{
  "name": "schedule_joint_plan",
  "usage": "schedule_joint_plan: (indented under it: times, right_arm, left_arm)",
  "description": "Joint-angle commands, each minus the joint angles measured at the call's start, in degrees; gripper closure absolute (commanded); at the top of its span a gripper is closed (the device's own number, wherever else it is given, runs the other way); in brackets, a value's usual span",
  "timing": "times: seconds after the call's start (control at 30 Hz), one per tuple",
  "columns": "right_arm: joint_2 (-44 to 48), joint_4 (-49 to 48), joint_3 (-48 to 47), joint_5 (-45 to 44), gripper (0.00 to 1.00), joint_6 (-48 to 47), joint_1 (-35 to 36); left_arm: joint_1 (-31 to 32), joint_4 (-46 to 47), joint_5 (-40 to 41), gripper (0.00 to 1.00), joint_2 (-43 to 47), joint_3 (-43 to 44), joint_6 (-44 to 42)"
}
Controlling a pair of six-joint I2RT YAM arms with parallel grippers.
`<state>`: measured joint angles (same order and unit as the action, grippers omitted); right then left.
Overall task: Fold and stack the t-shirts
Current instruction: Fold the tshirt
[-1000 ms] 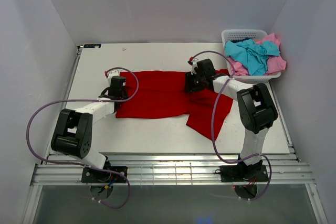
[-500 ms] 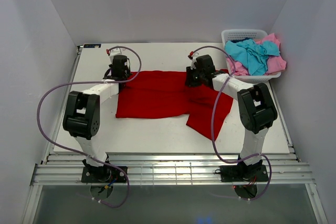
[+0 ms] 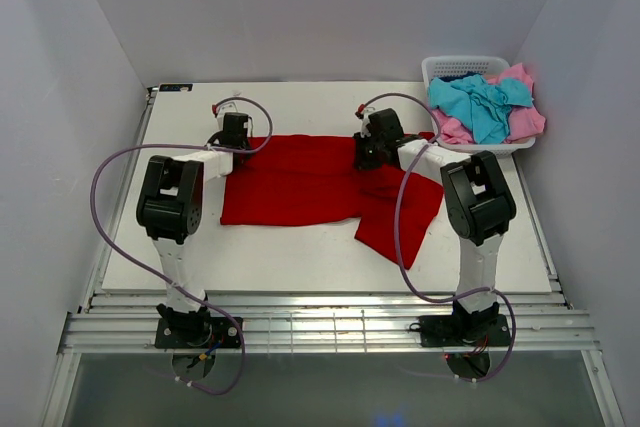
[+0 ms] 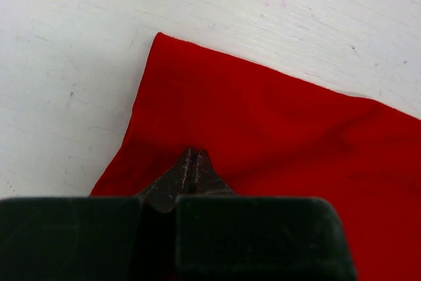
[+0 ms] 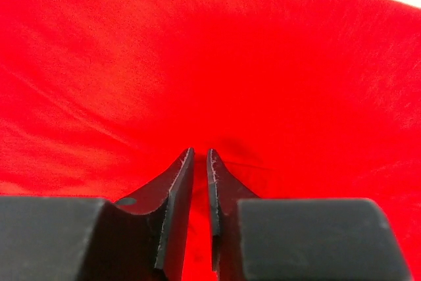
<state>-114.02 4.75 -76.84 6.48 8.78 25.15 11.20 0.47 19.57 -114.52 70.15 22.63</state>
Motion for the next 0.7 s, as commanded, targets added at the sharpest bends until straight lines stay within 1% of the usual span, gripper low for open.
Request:
schedule_joint_plan:
  times: [0.0,0.17,0.23,0.27,0.47,0.6,0.67]
  right_arm:
    - [-1.4,3.8,-2.0,-1.4,0.81,0.4,-0.3]
    - [-0.5,9.3,0.1,-8.1,0.82,1.4,-0.4]
    - [-0.2,10.3,1.5,-9.4,0.83,1.9,-0.8]
    - [-0.1,10.5,2.0,-9.3,0.83,2.6,-1.1]
    - [0.9,11.7,5.3,-7.4,0.82,4.4,-2.8]
    - [0.5,12.6,4.9,-7.0,0.82,4.4,-3.3]
    - [-0.3,12.6,3.6,-7.0,0.81,3.9,-3.3]
  left_arm:
    - [-1.4,-2.8,-0.9,1.0,-1.4,2.1,1.4]
    - [-4.3,-3.0,-1.9,1.0,-3.2,2.0,2.5]
    - [-5.9,-2.8,-2.4,1.0,-3.7,2.1,2.7]
    - [-6.9,-2.8,-3.7,1.0,-3.9,2.4,2.9]
    - [-8.5,-3.1,-4.7,1.0,-4.0,2.6,3.3]
    - [-8.7,-3.5,-5.5,1.0,-4.7,3.4,3.5]
    - [-8.7,-2.2,-7.5,1.0,-4.0,3.3,3.6]
